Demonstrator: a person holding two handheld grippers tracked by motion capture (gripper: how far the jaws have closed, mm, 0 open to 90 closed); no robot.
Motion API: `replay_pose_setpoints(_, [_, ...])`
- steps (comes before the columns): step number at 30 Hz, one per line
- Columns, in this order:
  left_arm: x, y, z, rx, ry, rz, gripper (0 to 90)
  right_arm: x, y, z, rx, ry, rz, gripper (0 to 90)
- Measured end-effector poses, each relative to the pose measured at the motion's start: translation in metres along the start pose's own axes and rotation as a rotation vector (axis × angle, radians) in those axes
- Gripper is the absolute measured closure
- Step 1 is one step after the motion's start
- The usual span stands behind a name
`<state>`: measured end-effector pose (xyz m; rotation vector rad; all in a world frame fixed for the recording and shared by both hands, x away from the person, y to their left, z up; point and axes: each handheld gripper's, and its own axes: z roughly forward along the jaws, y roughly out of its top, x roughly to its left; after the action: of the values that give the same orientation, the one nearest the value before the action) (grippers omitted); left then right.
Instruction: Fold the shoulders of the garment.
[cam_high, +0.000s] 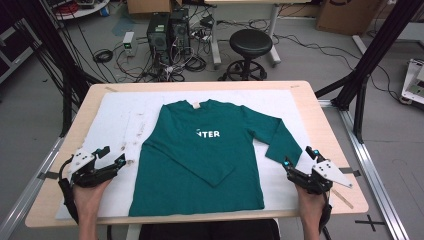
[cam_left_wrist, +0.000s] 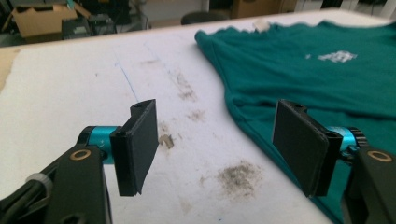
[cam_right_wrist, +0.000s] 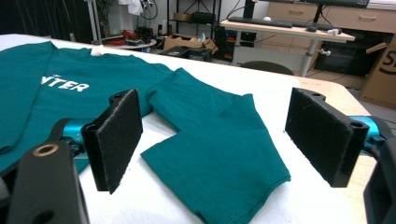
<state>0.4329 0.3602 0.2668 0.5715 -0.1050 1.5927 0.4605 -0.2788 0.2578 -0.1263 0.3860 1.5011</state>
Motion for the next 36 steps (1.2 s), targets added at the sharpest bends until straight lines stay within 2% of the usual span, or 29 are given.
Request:
replay_pose_setpoints(1, [0.000,0.000,-0.002,-0.004,0.004,0.006,31.3,0.000,0.000,0.000,-0.004,0.008,-0.003,23.6])
replay_pose_setpoints(6, [0.000,-0.002,-0.003,-0.011,0.004,0.019,31.3,0.000,0.000,0.000,-0.005,0.009,-0.003,25.1])
replay_pose_setpoints(10, [0.002,-0.002,-0.003,-0.009,0.003,-0.004,30.0,0.000,0.000,0.000,-0.006,0.002,-0.004,25.0])
replay_pose_setpoints(13, [0.004,-0.003,-0.005,-0.022,-0.006,-0.029,30.0,0.003,0.000,0.000,0.004,-0.013,-0.030,25.1])
replay_pose_setpoints(15, [0.004,-0.003,-0.004,-0.021,-0.008,-0.027,30.0,0.004,0.000,0.000,0.003,-0.020,-0.035,25.2])
replay_pose_setpoints(16, [0.003,-0.003,-0.004,-0.020,-0.006,-0.021,30.0,0.004,0.000,0.000,0.004,-0.021,-0.032,26.8])
replay_pose_setpoints(17, [0.002,-0.003,-0.004,-0.017,-0.004,-0.011,30.0,0.002,0.001,0.000,0.006,0.002,-0.014,39.5])
replay_pose_setpoints(18, [0.001,-0.003,-0.004,-0.015,0.000,-0.003,30.0,0.002,0.001,0.000,0.006,0.002,-0.014,39.5])
replay_pose_setpoints(19, [0.001,-0.003,-0.004,-0.013,0.001,0.002,30.3,-0.004,0.002,0.003,0.043,0.050,0.028,40.1])
replay_pose_setpoints(20, [0.001,-0.003,-0.004,-0.013,0.002,0.004,30.3,-0.004,0.002,0.003,0.043,0.050,0.028,40.1])
replay_pose_setpoints(21, [0.001,-0.003,-0.004,-0.016,0.004,-0.003,30.4,-0.009,0.006,0.006,0.103,0.099,0.038,44.8])
replay_pose_setpoints(22, [0.001,-0.003,-0.004,-0.017,0.003,-0.003,30.4,-0.009,0.006,0.006,0.103,0.099,0.038,44.8])
replay_pose_setpoints(23, [0.002,-0.003,-0.004,-0.017,0.003,-0.005,30.4,-0.011,0.008,0.008,0.139,0.125,0.026,49.3])
replay_pose_setpoints(26, [0.001,-0.003,-0.004,-0.017,0.007,-0.005,30.4,-0.015,0.019,0.017,0.239,0.186,-0.020,51.6])
replay_pose_setpoints(28, [0.001,-0.003,-0.004,-0.018,0.013,-0.004,30.4,-0.017,0.024,0.026,0.306,0.239,-0.032,51.6])
replay_pose_setpoints(29, [0.001,-0.003,-0.004,-0.017,0.013,-0.001,30.5,-0.018,0.027,0.035,0.376,0.279,-0.049,51.7])
replay_pose_setpoints(30, [0.000,-0.003,-0.004,-0.018,0.016,-0.001,30.5,-0.018,0.027,0.035,0.376,0.279,-0.049,51.7])
replay_pose_setpoints(32, [0.000,-0.003,-0.004,-0.019,0.021,0.000,30.5,-0.018,0.027,0.044,0.440,0.307,-0.073,52.7])
replay_pose_setpoints(33, [0.000,-0.003,-0.005,-0.020,0.021,0.000,30.5,-0.016,0.026,0.051,0.498,0.315,-0.090,52.6])
replay_pose_setpoints(36, [0.000,-0.003,-0.005,-0.019,0.023,-0.001,30.6,-0.016,0.024,0.055,0.531,0.322,-0.106,52.8])
